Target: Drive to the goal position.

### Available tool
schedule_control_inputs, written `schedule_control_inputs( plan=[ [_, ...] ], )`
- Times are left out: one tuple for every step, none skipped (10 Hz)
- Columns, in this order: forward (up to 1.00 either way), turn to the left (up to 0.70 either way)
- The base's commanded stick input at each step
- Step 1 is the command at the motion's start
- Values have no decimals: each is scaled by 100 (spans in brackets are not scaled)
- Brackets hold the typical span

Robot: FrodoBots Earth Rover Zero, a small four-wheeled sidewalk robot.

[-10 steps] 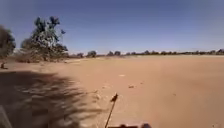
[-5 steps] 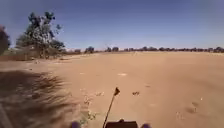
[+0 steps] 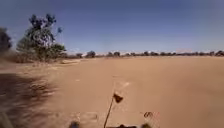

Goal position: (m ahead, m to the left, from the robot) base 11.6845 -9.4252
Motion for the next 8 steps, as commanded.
schedule_control_inputs(
  plan=[
    [100,23],
    [100,27],
    [100,27],
    [100,27],
    [100,27],
    [100,27],
    [100,27],
    [100,27]
  ],
)
